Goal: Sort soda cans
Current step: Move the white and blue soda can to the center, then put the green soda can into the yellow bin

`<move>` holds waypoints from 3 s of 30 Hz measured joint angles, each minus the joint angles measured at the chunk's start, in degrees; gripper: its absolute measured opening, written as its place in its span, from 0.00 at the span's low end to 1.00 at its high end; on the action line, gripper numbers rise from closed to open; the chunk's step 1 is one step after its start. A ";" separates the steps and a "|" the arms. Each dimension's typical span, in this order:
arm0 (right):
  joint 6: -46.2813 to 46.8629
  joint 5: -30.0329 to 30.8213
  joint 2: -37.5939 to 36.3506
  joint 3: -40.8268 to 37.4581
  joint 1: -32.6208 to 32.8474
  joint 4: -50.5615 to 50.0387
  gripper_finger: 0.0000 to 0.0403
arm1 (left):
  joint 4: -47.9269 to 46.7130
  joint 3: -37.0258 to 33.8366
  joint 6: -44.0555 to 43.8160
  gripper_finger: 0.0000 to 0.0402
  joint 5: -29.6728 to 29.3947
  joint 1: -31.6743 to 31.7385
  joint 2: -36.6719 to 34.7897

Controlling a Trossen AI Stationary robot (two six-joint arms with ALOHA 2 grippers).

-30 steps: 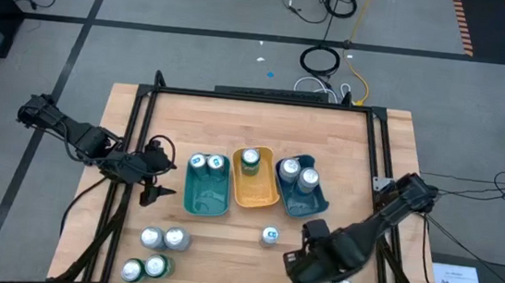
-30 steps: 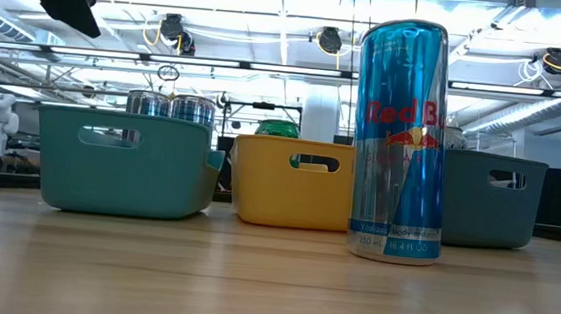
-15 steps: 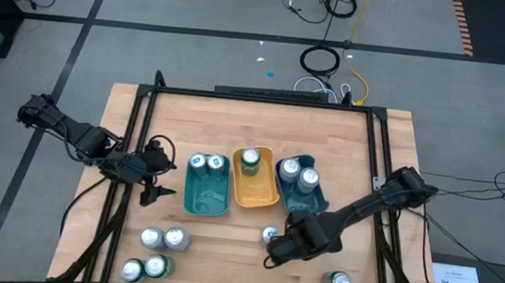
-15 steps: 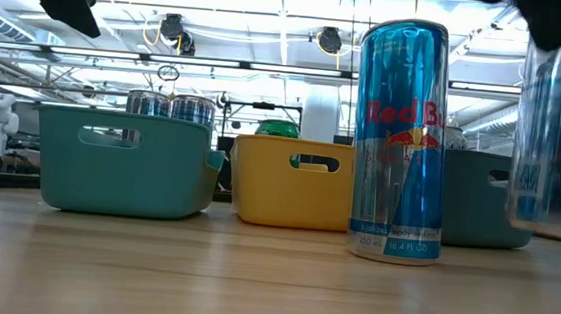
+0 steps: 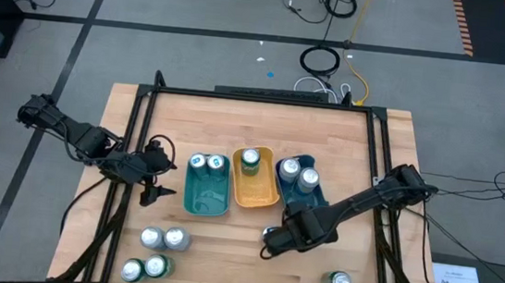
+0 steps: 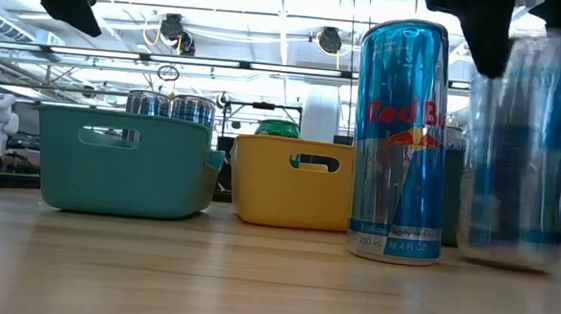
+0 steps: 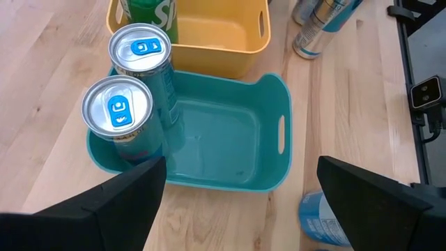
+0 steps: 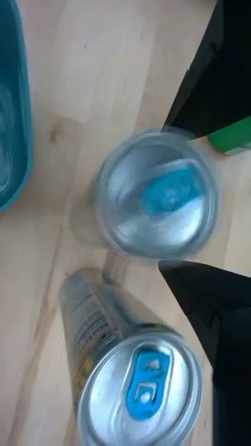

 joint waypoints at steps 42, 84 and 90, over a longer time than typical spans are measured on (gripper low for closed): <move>6.23 36.76 -1.51 16.81 31.09 -13.24 0.69 | -0.76 1.35 -25.20 0.95 -2.19 0.02 2.49; 12.59 40.82 -1.51 5.13 50.95 -13.30 0.69 | 12.59 17.40 -31.25 0.99 -7.35 1.68 30.00; 11.03 40.81 -1.51 5.13 50.97 -13.30 0.69 | 14.37 17.40 -31.77 0.99 -5.58 1.68 30.05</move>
